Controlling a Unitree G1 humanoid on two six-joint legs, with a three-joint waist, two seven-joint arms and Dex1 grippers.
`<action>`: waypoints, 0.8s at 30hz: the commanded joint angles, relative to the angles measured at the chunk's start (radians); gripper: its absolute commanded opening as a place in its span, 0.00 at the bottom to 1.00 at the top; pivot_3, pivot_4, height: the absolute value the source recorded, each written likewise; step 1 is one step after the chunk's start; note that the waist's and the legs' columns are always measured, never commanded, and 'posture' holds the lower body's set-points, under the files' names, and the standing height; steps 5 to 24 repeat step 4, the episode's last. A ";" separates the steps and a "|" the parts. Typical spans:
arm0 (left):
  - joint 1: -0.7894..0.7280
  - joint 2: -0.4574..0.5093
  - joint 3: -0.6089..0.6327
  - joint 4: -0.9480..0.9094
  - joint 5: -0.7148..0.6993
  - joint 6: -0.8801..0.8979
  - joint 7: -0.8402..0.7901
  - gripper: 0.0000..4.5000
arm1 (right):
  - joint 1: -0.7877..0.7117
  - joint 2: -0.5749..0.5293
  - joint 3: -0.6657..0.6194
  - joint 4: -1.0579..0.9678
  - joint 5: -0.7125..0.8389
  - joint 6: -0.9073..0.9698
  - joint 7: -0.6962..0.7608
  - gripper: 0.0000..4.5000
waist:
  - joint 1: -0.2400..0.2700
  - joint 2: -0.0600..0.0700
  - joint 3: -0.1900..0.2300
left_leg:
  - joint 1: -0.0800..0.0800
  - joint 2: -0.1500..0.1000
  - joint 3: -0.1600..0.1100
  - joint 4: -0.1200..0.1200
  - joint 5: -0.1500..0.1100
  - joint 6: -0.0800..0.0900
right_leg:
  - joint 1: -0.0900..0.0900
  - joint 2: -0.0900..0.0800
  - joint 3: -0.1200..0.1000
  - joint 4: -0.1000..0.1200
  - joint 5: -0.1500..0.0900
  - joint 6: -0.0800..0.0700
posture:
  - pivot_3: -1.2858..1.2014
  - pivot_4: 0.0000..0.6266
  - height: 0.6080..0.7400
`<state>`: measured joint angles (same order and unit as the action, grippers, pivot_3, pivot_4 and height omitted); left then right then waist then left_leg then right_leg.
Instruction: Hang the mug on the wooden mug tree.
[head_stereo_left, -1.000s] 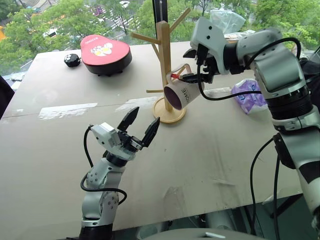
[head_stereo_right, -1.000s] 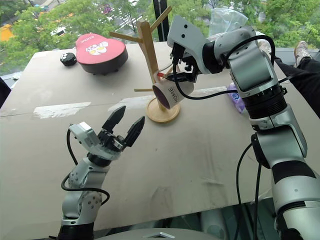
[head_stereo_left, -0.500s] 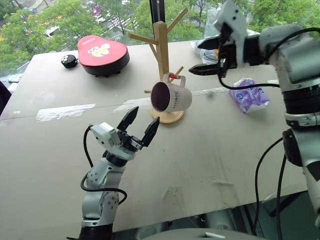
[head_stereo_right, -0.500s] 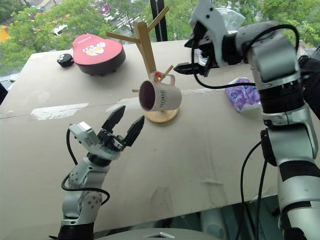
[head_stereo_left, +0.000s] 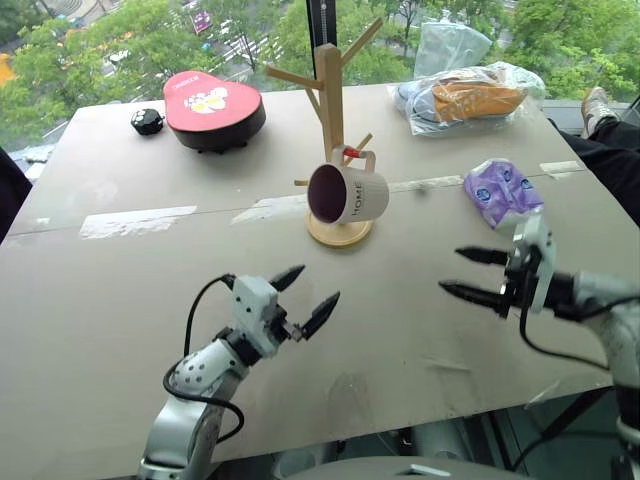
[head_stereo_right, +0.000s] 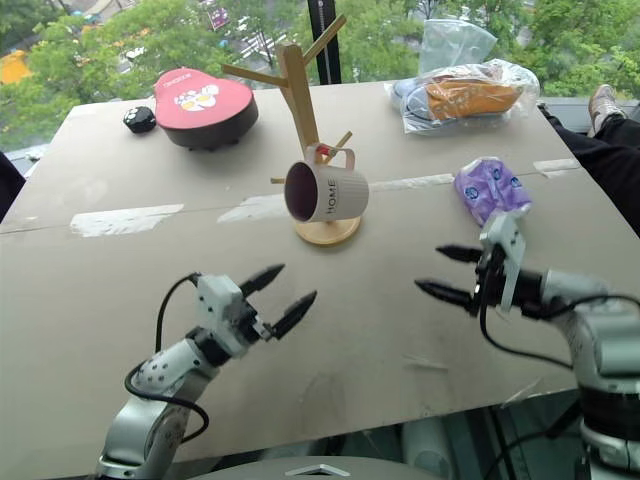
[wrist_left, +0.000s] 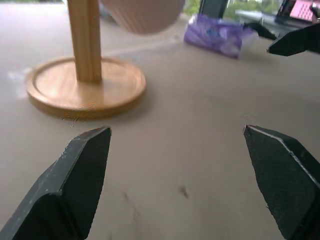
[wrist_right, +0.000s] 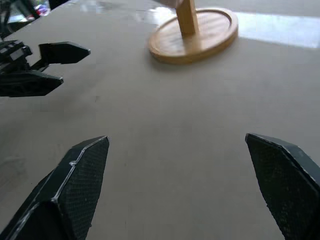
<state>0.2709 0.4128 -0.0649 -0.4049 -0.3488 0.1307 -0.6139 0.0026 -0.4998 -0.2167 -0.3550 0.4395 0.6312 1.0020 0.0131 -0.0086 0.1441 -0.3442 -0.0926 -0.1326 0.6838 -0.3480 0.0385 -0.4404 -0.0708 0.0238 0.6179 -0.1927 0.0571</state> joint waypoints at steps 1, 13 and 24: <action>0.080 0.036 -0.020 -0.045 0.051 0.016 0.004 0.97 | 0.168 0.100 0.006 -0.054 -0.037 -0.259 -0.051 0.98 | -0.002 0.000 -0.001 | 0.001 0.001 0.000 0.000 0.000 0.000 | 0.001 0.000 0.000 0.001 0.000 0.000 | 0.52 0.24 1.00; 0.105 0.053 -0.006 -0.033 0.083 0.000 0.014 0.97 | 0.235 0.135 0.040 -0.020 -0.066 -0.384 -0.056 0.98 | -0.002 0.002 0.000 | 0.011 0.002 0.002 -0.001 0.000 0.000 | 0.009 0.001 0.002 0.002 0.000 0.001 | 0.52 0.24 1.00; 0.105 0.053 -0.006 -0.033 0.083 0.000 0.014 0.97 | 0.235 0.135 0.040 -0.020 -0.066 -0.384 -0.056 0.98 | -0.002 0.002 0.000 | 0.011 0.002 0.002 -0.001 0.000 0.000 | 0.009 0.001 0.002 0.002 0.000 0.001 | 0.52 0.24 1.00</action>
